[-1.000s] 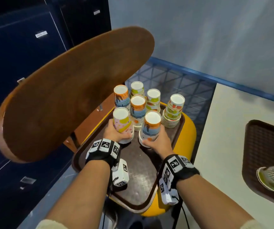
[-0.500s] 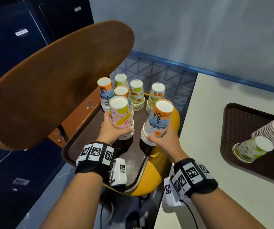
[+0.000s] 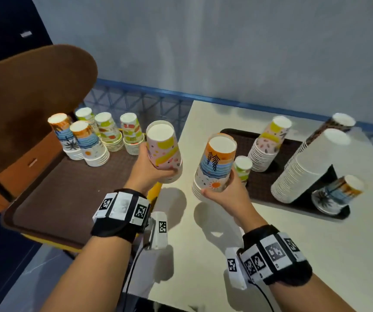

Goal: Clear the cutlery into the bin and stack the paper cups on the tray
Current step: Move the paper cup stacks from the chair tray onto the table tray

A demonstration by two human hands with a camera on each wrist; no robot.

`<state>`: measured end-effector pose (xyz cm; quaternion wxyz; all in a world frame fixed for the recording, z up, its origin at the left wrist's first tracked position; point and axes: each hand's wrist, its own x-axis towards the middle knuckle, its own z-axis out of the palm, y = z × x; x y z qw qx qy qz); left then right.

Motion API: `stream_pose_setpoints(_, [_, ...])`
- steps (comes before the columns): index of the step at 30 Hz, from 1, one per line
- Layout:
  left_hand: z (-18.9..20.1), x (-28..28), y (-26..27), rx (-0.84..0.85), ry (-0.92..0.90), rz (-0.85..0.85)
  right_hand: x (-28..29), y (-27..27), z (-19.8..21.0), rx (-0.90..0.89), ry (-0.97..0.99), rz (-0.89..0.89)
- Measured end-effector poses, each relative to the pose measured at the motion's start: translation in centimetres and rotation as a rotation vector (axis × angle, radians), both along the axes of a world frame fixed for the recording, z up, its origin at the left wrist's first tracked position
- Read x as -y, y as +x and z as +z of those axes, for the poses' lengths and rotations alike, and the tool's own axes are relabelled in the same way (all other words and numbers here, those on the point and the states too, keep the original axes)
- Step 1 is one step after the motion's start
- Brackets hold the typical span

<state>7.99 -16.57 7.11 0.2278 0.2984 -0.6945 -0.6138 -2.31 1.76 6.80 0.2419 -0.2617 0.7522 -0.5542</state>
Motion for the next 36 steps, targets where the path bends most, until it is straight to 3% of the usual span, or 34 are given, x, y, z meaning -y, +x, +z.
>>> stream_pose_setpoints(7, [2.0,-7.2,-7.9,-0.005,-0.098,-0.101,-9.4,-4.8,0.4,-0.006,0.016,-0.051])
stream_pose_setpoints(16, [9.2,-11.8,-19.7,-0.044,-0.25,-0.288,-15.6,-8.0,0.7,0.005,0.031,-0.216])
stream_pose_setpoints(24, [7.6,-12.4,-27.7,0.086,-0.348,-0.258,-17.9,-8.8,0.2,0.027,0.064,-0.347])
stream_pose_setpoints(29, [4.9,-12.5,-28.3,0.243,-0.338,-0.3,-18.5,-8.9,-0.6,0.044,0.077,-0.389])
stream_pose_setpoints(32, [4.7,-12.5,-27.0,0.233,-0.381,-0.244,-18.9,-9.3,-0.4,0.029,0.071,-0.395])
stream_pose_setpoints(34, [5.5,-11.5,-24.7,0.176,-0.417,-0.236,-19.4,-10.0,-0.2,0.0,0.06,-0.414])
stream_pose_setpoints(36, [5.9,-10.5,-20.3,0.166,-0.502,-0.381,-19.9,-10.9,0.2,-0.011,0.045,-0.432])
